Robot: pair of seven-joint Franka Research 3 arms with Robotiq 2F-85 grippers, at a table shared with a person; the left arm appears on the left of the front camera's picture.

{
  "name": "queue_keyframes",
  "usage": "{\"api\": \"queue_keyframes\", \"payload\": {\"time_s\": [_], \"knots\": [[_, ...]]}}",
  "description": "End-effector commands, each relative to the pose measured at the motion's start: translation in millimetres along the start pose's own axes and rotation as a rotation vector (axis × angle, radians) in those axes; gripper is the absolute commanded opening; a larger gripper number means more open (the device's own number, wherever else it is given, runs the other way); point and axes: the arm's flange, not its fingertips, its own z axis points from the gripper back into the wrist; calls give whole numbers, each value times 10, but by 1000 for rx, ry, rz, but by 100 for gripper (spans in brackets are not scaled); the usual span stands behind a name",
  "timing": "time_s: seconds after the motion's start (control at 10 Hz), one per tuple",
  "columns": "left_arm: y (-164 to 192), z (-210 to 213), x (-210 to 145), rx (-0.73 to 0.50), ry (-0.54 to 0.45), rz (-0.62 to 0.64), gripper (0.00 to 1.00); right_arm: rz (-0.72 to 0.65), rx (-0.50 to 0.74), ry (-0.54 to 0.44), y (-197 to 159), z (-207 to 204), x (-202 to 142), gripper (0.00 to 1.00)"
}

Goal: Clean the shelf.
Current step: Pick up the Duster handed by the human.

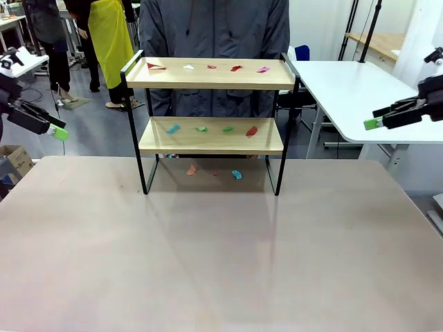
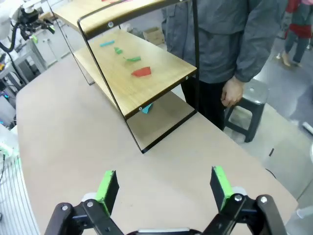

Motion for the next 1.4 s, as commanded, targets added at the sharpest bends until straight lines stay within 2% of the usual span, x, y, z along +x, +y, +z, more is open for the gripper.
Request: {"api": "queue_keyframes", "payload": {"time_s": [0.0,0.2,0.3,0.4,0.5,0.6,0.7,1.0,1.3], "knots": [[-55,83,40,-18,-30,-30,100,19,-47,44,109,55,61,100],[-55,83,40,-18,-30,-30,100,19,-47,44,109,55,61,100],[-42,37,29,-5,9,-5,100,-6,-30,47,48,-17,26,100],[53,152,-74,-10,-44,-28,100,9,-5,-15,-227,55,-63,100],[166,225,-196,-64,-98,-74,100,24,80,-87,-492,108,-218,100],[263,261,-253,-75,-189,-158,100,72,62,-153,-697,142,-296,100],[361,286,-314,-112,-233,-194,100,88,121,-192,-859,182,-361,100],[734,374,-524,-156,-388,-278,100,141,177,-292,-1188,304,-533,100],[1060,386,-733,-216,-447,-311,100,142,209,-366,-1490,352,-682,100]]}}
